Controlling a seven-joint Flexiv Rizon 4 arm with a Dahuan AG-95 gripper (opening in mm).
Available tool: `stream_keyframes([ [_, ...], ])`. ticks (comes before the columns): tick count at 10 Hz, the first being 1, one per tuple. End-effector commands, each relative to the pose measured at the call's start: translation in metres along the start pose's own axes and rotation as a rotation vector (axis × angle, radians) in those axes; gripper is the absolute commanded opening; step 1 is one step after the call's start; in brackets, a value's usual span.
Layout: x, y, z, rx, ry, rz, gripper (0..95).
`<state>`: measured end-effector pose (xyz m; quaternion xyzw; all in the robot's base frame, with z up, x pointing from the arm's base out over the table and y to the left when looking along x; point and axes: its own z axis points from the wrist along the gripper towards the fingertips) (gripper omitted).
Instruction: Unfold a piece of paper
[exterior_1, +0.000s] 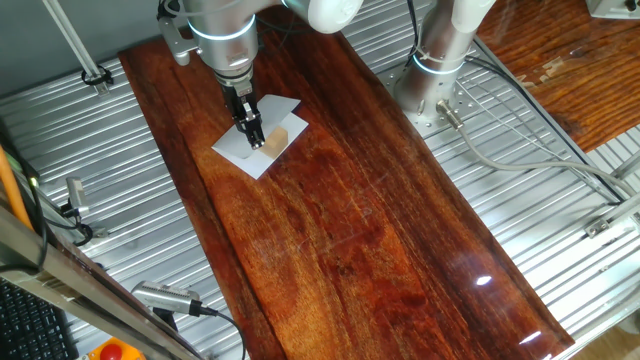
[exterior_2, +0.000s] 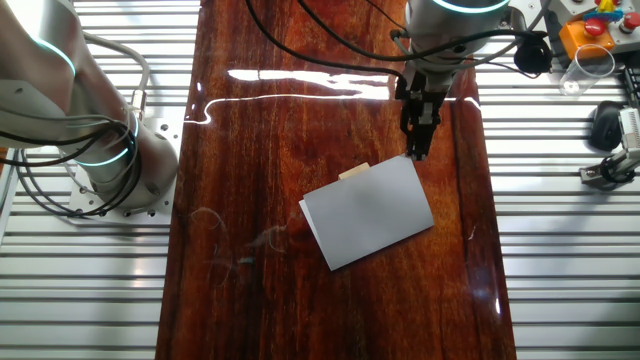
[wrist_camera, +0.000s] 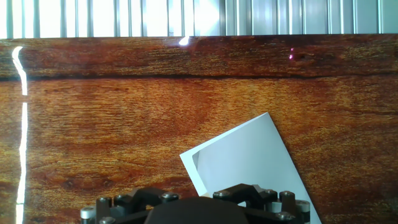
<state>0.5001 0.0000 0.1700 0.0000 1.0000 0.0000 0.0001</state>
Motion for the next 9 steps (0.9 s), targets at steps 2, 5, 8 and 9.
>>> stream_keyframes([
  [2,0.0001,0.0,0.0,-0.022,0.002,-0.04,0.0],
  [5,0.0001,0.0,0.0,-0.022,0.002,-0.039,0.0],
  [8,0.0001,0.0,0.0,-0.021,0.004,-0.039,0.0],
  [9,0.0001,0.0,0.0,-0.021,0.004,-0.039,0.0],
])
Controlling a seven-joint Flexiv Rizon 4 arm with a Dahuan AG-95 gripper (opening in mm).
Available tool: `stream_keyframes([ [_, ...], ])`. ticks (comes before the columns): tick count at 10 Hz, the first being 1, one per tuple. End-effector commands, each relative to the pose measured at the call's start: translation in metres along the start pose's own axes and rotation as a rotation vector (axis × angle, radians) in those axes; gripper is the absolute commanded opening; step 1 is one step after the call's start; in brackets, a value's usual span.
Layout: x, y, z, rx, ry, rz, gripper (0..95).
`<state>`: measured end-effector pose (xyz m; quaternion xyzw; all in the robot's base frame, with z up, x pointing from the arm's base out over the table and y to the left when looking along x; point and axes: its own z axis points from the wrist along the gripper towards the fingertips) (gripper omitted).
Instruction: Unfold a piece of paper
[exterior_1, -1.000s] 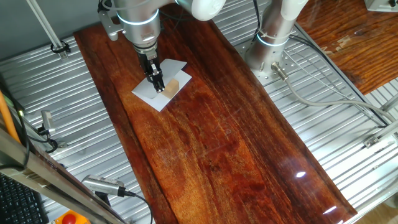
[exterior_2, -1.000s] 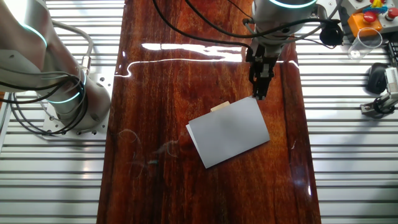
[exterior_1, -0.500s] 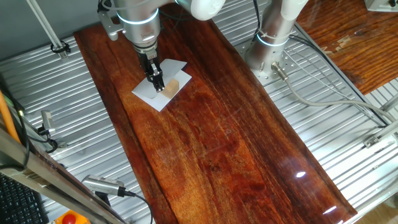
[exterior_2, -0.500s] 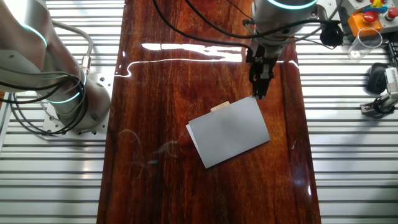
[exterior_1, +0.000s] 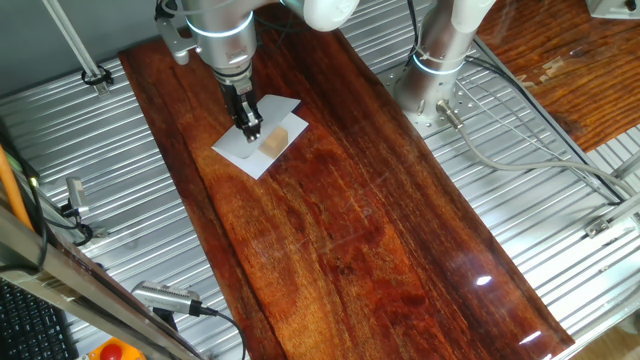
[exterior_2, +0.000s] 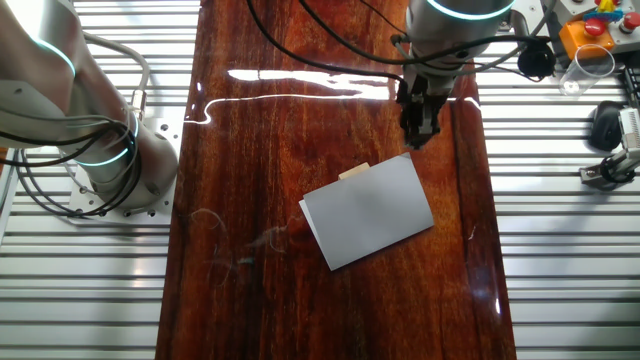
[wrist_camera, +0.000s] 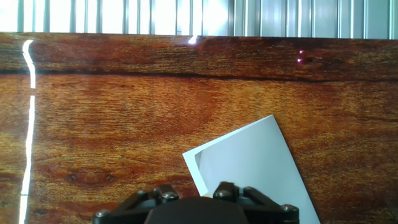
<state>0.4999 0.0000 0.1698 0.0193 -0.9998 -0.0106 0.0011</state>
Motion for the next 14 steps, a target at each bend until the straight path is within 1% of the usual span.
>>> stream_keyframes([
  [1,-0.0001,0.0001,-0.0002,0.0,0.002,0.0,0.0],
  [3,-0.0001,0.0001,-0.0002,-0.001,0.002,0.001,0.0],
  [5,0.0,0.0002,-0.0006,-0.001,0.013,-0.002,0.0],
  [14,0.0002,0.0002,-0.0005,-0.001,0.01,0.0,0.0],
])
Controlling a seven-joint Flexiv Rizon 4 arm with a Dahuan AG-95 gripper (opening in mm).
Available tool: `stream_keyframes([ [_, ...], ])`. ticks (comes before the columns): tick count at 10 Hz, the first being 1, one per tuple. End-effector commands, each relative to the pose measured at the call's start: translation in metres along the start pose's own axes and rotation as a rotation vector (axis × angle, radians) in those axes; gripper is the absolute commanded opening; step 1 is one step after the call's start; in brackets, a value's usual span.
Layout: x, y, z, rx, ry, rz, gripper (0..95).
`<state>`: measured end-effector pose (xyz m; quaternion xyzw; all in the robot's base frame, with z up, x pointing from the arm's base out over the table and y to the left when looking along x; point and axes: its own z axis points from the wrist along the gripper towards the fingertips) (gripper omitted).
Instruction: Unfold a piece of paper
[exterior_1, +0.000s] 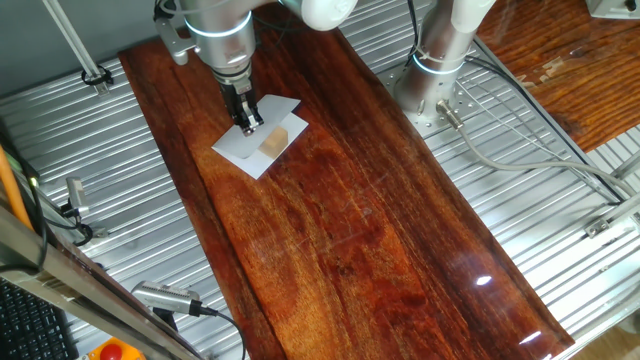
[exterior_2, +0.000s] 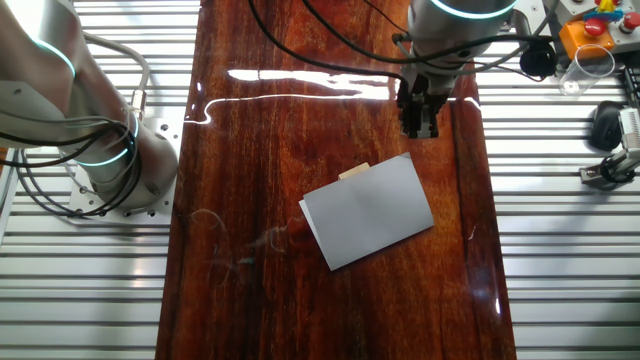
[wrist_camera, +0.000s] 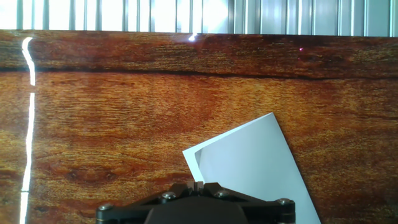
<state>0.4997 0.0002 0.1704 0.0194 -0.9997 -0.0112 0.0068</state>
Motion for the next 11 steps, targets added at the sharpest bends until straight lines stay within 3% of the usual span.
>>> stream_keyframes([
  [1,0.0,0.0,0.0,0.001,-0.001,0.0,0.0],
  [4,0.0,0.0,0.0,0.001,-0.001,-0.006,0.0],
  [11,0.0,0.0,0.0,0.0,-0.007,-0.255,0.0],
])
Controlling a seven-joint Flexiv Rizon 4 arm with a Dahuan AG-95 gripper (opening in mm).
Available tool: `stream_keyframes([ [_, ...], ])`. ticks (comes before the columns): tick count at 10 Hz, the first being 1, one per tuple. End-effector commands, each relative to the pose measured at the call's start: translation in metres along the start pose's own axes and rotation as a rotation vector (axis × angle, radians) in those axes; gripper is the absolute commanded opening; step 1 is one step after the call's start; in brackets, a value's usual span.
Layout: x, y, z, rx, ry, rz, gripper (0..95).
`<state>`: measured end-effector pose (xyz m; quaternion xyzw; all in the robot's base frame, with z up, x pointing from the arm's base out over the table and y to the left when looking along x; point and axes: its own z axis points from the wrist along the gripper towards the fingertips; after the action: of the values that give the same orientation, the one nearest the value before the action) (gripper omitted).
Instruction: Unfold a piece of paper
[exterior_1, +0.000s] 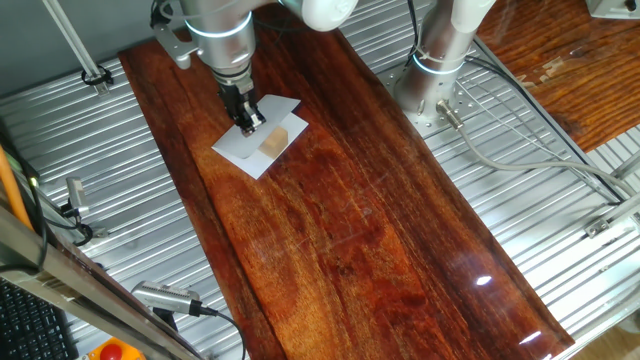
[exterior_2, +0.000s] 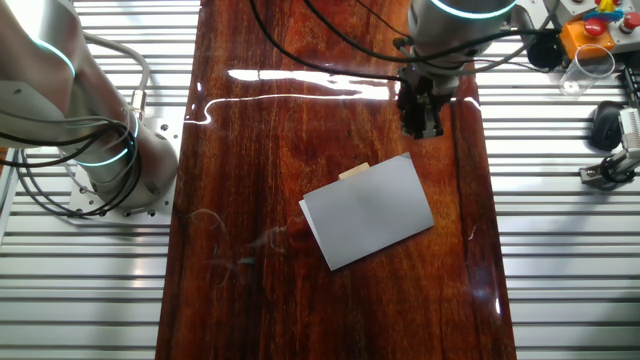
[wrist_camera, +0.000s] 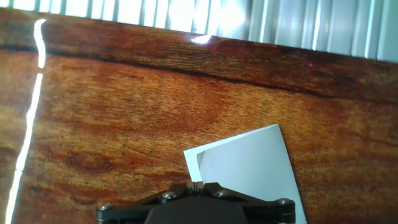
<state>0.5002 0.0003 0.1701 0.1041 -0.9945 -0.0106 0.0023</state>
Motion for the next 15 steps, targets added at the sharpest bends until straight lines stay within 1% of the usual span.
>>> stream_keyframes([
  [1,0.0005,0.0,-0.0002,-0.005,-0.002,-0.122,0.0],
  [3,0.0005,0.0,-0.0002,-0.012,-0.008,-0.155,0.0],
  [7,0.0005,0.0,-0.0002,-0.017,-0.009,-0.145,0.0],
  [9,0.0005,0.0,-0.0002,-0.029,-0.015,-0.142,0.0],
  [12,0.0005,0.0,-0.0002,-0.018,0.0,-0.107,0.0],
  [15,0.0005,0.0,-0.0002,-0.019,-0.001,-0.102,0.0],
])
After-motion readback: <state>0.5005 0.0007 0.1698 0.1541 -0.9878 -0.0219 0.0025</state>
